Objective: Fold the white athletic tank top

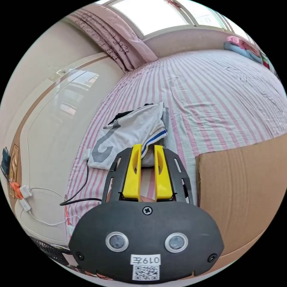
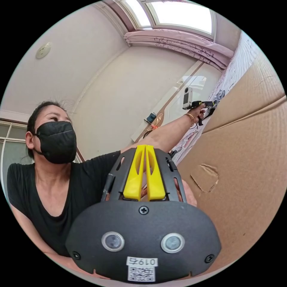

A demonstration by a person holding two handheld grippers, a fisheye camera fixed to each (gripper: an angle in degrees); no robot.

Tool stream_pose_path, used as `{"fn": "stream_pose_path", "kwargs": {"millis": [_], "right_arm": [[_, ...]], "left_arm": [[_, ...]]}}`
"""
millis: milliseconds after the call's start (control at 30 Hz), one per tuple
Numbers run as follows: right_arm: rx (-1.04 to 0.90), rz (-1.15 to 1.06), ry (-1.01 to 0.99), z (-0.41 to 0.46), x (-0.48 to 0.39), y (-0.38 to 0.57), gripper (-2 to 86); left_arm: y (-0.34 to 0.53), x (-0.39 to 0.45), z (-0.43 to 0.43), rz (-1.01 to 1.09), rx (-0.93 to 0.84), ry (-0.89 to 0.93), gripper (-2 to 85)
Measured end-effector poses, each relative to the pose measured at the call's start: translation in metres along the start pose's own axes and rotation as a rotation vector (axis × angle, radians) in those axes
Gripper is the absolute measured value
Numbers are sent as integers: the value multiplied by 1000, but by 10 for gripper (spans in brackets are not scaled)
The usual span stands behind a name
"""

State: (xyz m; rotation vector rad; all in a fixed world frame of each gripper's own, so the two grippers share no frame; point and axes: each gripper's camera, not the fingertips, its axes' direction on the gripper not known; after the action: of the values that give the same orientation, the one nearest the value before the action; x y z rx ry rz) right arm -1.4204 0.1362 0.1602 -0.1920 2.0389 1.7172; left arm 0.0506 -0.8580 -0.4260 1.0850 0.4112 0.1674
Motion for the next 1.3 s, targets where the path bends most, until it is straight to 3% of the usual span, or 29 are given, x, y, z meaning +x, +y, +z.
{"fn": "stream_pose_path", "kwargs": {"millis": [133, 500, 667, 1067, 1300], "right_arm": [[-21, -10, 6, 15, 31, 4, -8], [-51, -34, 48, 47, 103, 20, -8], [-64, -36, 54, 59, 136, 28, -8], [-100, -53, 75, 80, 209, 54, -8], [-110, -54, 82, 84, 253, 73, -8]], "left_arm": [[-13, -56, -13, -201, 52, 164, 18], [-16, -152, -27, -280, 20, 442, 7], [-22, -168, -28, -236, -12, 463, 9], [-5, -243, -57, -382, 64, 614, 8], [1, -269, -122, -406, 222, 502, 7]]}}
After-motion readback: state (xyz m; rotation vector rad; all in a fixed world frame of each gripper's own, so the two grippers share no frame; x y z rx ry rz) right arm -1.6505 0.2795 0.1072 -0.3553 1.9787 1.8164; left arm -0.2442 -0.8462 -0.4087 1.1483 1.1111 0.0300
